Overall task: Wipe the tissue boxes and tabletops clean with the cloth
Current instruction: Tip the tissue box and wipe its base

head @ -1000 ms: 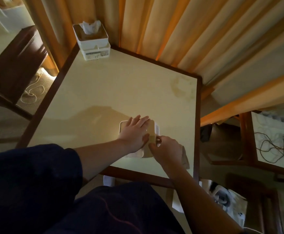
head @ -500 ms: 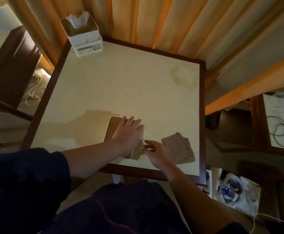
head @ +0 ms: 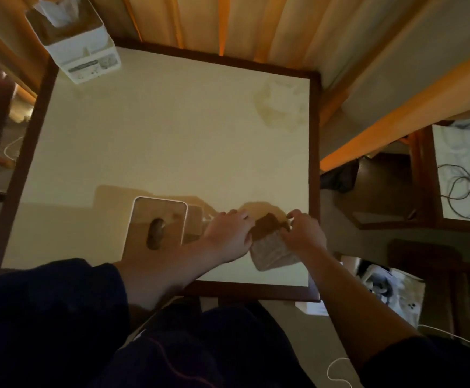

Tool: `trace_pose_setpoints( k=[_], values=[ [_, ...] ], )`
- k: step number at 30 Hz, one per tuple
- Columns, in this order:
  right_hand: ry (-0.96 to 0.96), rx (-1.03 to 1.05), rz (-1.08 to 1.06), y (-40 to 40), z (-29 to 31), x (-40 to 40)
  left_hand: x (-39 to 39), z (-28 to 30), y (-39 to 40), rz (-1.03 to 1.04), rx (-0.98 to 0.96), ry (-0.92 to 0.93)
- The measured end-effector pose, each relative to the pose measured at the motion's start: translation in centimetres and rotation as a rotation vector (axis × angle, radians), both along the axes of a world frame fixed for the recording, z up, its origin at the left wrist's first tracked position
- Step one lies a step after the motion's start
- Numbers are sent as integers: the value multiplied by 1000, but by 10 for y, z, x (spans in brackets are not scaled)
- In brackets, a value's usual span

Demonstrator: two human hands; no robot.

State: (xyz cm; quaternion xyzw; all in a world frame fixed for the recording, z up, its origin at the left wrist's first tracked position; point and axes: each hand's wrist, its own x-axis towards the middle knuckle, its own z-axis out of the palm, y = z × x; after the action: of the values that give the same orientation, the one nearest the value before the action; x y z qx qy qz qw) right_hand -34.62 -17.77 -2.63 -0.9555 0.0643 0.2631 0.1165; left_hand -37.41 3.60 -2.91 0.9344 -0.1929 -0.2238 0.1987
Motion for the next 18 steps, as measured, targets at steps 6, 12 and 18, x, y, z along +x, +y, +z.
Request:
trace_pose_setpoints(
  k=[6,12,18],
  values=[
    [152,-76,28,-17,-14,3,22,-19,-39,124,-11,119],
    [156,21,7,-42,-30,-20,49,-37,-73,-163,138,68],
    [189,104,-15,-48,-34,-19,57,-42,-89,-234,213,12]
  ],
)
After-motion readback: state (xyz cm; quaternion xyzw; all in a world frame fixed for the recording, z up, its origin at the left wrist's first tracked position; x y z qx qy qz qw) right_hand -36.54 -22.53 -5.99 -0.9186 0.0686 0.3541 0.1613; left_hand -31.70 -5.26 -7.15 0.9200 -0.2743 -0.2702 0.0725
